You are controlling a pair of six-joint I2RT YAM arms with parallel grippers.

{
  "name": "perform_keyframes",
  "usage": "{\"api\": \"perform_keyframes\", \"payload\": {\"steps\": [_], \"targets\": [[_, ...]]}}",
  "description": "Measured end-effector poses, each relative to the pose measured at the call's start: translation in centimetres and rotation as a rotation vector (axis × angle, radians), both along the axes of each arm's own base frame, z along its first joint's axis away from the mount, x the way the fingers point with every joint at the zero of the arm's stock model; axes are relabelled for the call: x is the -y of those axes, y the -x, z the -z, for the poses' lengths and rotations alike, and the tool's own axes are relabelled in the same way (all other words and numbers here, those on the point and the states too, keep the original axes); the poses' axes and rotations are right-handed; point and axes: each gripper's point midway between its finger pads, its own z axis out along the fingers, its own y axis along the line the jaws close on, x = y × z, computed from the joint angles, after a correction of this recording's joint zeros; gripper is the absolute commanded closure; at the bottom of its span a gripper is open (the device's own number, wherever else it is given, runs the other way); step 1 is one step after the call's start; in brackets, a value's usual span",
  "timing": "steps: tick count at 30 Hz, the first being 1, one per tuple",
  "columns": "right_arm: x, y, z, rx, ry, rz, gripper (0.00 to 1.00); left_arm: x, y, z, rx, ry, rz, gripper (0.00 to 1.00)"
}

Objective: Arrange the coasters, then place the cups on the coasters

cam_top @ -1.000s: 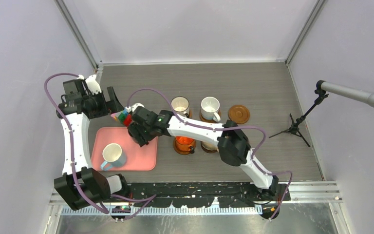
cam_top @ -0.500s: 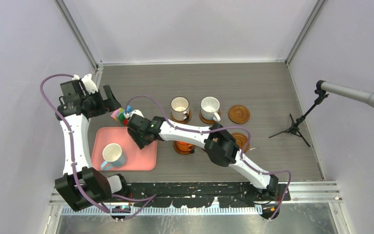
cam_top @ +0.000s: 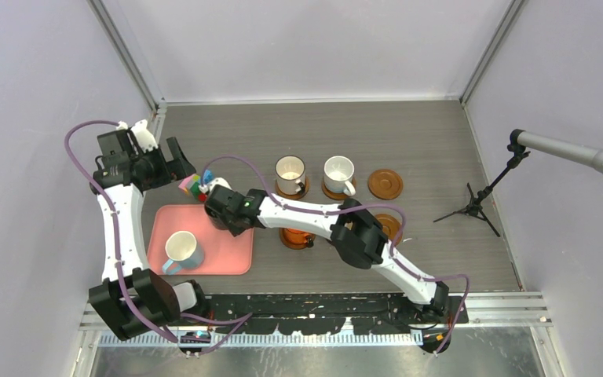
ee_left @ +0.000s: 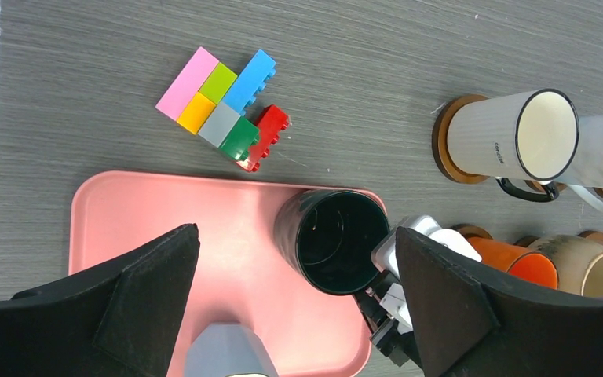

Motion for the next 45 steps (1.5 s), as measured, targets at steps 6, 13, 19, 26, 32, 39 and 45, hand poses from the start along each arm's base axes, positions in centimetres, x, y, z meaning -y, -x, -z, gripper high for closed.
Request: {"api": "perform_keyframes", "payload": {"steps": [6,13,19,26,32,39,45], "targets": [[2.6,0.3,-0.6,0.007,0.048,-0.047,1.0,0.2,0.0,0.1,0.003,-0.003,0.03,0.0],[4.9,0.8,-6.9,0.073,0.009,-0.164,1.0,0.7,0.4,1.2,-0.039,0.012,0.081,0.0],[6.9,0.1,-15.3,0.154,-0.106,-0.225,1.0,1.0,0.8,1.7,-0.058,-0.006,0.131,0.0],[15.5,-4.4,-21.1,0.146,-0.195,-0.143,1.0,3.5,1.0,3.0,-0.117,-0.021,0.261,0.0],[26.2,-7.4,-23.6,0.192,-0.176,0.008,1.0,6.4,1.7,3.4,-0.133,-0.048,0.397,0.0],[37.3,-7.6,-24.5,0.219,-0.144,0.14,1.0,7.4,2.5,3.7,-0.154,-0.057,0.45,0.0],[43.3,-8.0,-20.9,0.146,-0.093,0.21,1.0,8.1,3.1,3.2,-0.171,-0.067,0.481,0.0]]}}
